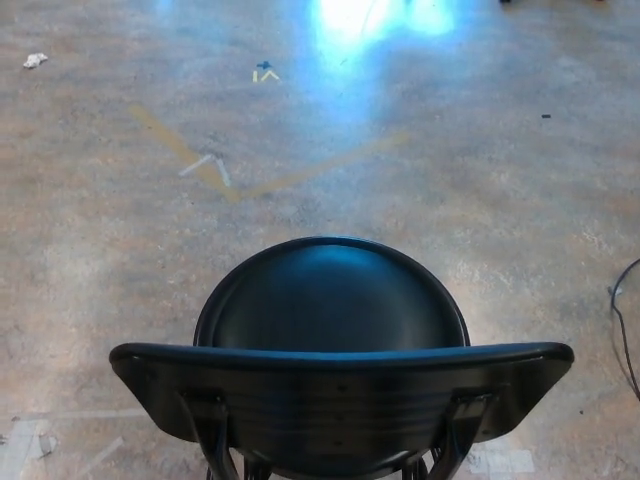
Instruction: Use the right hand to rotate the back of the chair to its left.
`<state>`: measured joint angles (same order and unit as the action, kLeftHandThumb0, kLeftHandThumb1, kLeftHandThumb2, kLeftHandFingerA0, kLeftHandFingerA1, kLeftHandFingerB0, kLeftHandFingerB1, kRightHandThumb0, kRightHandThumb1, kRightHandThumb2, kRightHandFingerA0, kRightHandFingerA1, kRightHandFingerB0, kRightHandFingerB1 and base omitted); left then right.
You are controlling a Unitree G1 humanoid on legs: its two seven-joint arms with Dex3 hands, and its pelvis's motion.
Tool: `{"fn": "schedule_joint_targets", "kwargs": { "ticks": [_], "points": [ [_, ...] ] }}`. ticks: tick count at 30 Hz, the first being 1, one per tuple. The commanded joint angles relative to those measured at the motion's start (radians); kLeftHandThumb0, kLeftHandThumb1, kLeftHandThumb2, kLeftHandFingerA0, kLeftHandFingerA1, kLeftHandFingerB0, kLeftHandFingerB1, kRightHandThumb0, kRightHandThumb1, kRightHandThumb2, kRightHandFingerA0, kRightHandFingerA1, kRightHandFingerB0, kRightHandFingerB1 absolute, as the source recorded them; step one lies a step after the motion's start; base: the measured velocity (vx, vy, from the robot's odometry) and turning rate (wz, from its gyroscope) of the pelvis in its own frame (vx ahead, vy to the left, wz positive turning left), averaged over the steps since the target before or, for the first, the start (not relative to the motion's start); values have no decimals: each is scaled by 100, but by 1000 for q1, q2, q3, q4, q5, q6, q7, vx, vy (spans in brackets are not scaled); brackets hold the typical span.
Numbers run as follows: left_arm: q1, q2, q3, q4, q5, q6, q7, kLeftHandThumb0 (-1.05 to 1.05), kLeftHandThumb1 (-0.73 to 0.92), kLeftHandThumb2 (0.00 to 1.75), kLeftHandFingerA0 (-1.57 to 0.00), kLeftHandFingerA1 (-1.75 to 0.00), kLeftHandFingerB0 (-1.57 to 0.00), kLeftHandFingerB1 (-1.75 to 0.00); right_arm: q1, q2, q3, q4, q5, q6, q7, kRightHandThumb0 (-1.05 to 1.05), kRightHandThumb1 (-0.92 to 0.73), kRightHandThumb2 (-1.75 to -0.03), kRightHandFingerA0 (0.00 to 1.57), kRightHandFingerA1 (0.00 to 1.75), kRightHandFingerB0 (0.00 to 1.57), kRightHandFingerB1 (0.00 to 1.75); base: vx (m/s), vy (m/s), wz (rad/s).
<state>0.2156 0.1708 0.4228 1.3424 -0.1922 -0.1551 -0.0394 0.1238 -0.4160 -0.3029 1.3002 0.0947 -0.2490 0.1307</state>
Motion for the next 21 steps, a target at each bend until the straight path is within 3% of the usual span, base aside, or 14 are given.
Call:
{"fn": "schedule_joint_targets", "kwargs": {
  "ticks": [1, 4, 5, 8, 13, 14, 17, 18, 21],
  "points": [
    [-55, 16, 57, 0, -42, -4, -5, -60, 87, 66, -50, -56, -54, -48, -26, 17, -42, 13, 35, -10, 27, -65, -63, -102, 38, 54, 20, 44, 0, 0, 0],
    [-61, 17, 97, 0, -66, -9, -27, -59, 88, 66, -51, -60, -58, -52, -6, 20, -40, 9, 21, -23, 33, -70, -65, -103, 36, 53, 18, 42, 0, 0, 0],
    [-62, 17, 105, -1, -65, -11, -29, -60, 87, 66, -51, -57, -61, -52, -2, 21, -37, 9, 16, -25, 32, -73, -78, -67, 37, 36, 31, 31, 0, 0, 0],
    [-74, 14, 114, -4, -52, -27, -33, -61, 88, 66, -50, -51, -52, -45, -5, 16, -44, 11, 20, -24, 26, -69, -80, -65, 44, 37, 36, 32, 0, 0, 0],
    [-100, 15, 142, -10, -65, -68, -57, -69, 82, 65, -50, -55, -54, -43, -44, 1, -58, 11, 27, -3, 27, -76, -69, -70, 38, 39, 30, 33, 0, 0, 0],
    [-106, 16, 149, -14, -73, -80, -73, -74, 78, 64, -43, -49, -46, -38, -53, -2, -58, 9, 26, -11, 33, -75, -75, -63, 31, 32, 27, 30, 0, 0, 0],
    [-120, 24, 148, -25, -68, -132, -101, -76, 79, 64, -39, -43, -40, -36, -77, -10, -66, -2, 27, -48, 53, -72, -74, -62, 28, 31, 26, 30, 0, 0, 0],
    [-153, 31, 156, -35, -77, -153, -103, -81, 68, 69, -36, -40, -32, -35, -124, -21, -67, -11, 26, -83, 62, -73, -69, -61, 26, 30, 22, 29, 0, 0, 0],
    [-194, 43, 169, -44, -92, -189, -122, -78, 74, 63, -31, -34, -34, -32, -185, -43, -65, -21, 22, -109, 88, -75, -67, -61, 22, 28, 16, 27, 0, 0, 0]
  ]
}}
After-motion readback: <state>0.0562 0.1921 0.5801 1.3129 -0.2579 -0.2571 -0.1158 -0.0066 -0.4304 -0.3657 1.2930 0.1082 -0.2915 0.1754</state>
